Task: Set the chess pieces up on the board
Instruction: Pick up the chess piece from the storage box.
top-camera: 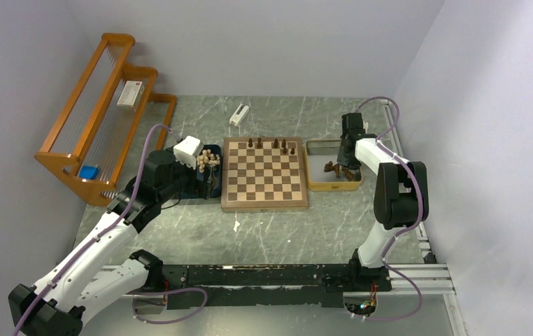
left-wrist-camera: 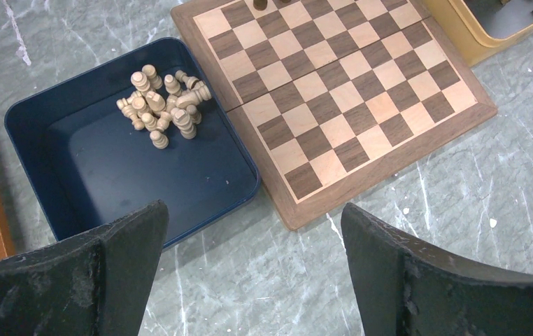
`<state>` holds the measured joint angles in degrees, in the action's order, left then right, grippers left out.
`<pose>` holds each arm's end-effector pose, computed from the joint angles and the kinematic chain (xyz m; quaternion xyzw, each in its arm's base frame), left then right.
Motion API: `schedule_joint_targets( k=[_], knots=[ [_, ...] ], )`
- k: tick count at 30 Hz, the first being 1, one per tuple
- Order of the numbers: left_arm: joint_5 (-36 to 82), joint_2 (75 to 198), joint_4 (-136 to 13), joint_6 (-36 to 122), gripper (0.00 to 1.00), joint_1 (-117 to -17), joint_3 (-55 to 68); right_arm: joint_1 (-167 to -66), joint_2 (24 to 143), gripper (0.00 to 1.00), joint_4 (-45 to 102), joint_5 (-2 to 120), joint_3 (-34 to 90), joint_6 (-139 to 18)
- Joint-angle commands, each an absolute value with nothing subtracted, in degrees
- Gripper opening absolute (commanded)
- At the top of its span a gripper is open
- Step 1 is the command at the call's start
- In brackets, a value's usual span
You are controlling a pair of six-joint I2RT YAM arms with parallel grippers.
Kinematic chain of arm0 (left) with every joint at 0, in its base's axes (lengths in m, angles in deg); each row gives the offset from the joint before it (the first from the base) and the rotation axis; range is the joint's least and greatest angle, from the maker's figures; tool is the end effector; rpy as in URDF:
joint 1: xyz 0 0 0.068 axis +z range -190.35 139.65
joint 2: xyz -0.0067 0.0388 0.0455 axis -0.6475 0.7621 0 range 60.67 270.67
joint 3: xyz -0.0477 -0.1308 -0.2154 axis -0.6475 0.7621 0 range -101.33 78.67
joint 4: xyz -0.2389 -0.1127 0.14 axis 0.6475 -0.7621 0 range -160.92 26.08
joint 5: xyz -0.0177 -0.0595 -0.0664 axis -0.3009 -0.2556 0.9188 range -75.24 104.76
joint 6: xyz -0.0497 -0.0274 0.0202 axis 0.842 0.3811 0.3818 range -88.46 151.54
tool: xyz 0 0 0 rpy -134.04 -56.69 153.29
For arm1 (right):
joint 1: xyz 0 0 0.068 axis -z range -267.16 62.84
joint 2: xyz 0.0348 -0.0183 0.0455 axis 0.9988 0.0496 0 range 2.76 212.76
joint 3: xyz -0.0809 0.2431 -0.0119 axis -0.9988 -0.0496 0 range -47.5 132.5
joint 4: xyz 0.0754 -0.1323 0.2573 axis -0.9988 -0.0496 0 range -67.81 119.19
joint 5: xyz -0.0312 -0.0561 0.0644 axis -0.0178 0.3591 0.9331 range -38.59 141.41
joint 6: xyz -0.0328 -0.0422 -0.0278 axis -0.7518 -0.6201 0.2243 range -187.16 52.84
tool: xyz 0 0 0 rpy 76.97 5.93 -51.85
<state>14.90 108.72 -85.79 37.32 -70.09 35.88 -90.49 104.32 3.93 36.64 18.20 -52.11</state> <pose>0.2164 -0.1238 0.2768 0.1777 0.8346 -0.1600 0.4963 0.3920 0.0114 0.1349 0.1299 0.9521 -0.0834 0.2640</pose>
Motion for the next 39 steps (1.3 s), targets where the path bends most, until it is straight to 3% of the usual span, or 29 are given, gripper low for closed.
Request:
schedule_joint_targets(
  k=[1,25,39],
  knots=[
    [14.98,108.43,-84.23,36.9,0.98,-70.32,35.6,-90.05,101.11,0.14,2.01,35.84,21.05,-51.39],
    [15.41,108.46,-84.07,36.9,0.98,-70.32,35.6,-91.02,99.78,0.14,-1.08,39.2,26.07,-51.91],
    [17.87,111.92,-82.08,43.75,0.98,-70.3,33.0,-91.47,93.47,0.13,5.45,57.97,20.46,-39.27]
  ],
)
